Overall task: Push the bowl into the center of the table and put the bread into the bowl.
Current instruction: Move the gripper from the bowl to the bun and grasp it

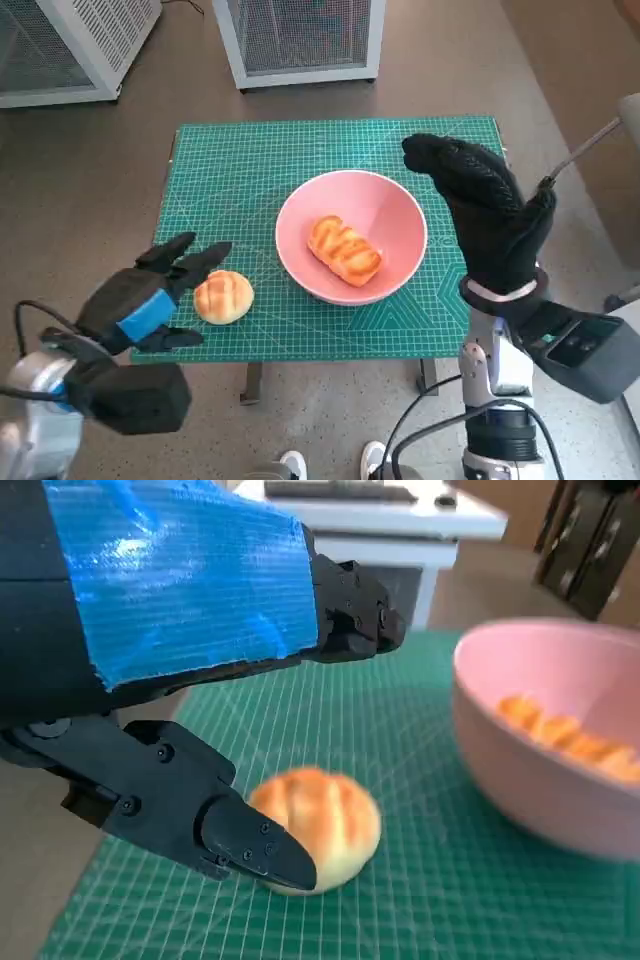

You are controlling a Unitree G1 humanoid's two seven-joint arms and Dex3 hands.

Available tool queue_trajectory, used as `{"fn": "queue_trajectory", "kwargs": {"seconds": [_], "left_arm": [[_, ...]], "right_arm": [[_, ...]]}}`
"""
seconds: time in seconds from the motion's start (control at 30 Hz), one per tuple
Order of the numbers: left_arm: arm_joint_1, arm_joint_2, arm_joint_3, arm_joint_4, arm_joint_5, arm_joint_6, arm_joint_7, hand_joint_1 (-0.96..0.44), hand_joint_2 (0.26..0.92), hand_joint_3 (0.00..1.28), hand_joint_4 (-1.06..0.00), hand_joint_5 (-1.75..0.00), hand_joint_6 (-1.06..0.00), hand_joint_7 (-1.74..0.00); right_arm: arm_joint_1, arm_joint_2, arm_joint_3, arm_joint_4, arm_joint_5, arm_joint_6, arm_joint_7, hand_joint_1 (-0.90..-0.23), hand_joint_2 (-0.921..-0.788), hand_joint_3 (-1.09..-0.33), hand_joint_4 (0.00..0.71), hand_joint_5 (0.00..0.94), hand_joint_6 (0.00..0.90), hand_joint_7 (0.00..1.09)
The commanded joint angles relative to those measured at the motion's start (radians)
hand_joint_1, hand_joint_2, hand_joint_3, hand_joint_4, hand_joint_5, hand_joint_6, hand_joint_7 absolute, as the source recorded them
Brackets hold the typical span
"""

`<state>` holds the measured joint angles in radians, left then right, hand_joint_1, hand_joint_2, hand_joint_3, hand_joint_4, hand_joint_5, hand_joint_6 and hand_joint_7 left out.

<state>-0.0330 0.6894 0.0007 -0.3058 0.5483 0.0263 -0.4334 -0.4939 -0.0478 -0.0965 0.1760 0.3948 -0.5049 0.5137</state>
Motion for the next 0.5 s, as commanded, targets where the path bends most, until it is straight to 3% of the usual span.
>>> {"fn": "queue_trajectory", "kwargs": {"seconds": [0.03,0.5], "left_arm": [[-0.041,-0.020,-0.043,0.056,0.022,-0.009,0.023,-0.32,0.783,0.00,-0.15,0.00,-0.28,-0.01],[-0.122,-0.074,-0.140,0.241,0.041,-0.017,0.065,-0.26,0.792,0.00,-0.18,-0.01,-0.32,-0.02]], "right_arm": [[0.019,-0.005,0.000,0.001,-0.005,0.020,-0.007,-0.374,-0.921,-0.574,0.511,0.038,0.118,0.93],[0.022,-0.006,0.002,-0.007,-0.010,0.031,-0.008,-0.379,-0.921,-0.572,0.523,0.051,0.115,0.94]]}}
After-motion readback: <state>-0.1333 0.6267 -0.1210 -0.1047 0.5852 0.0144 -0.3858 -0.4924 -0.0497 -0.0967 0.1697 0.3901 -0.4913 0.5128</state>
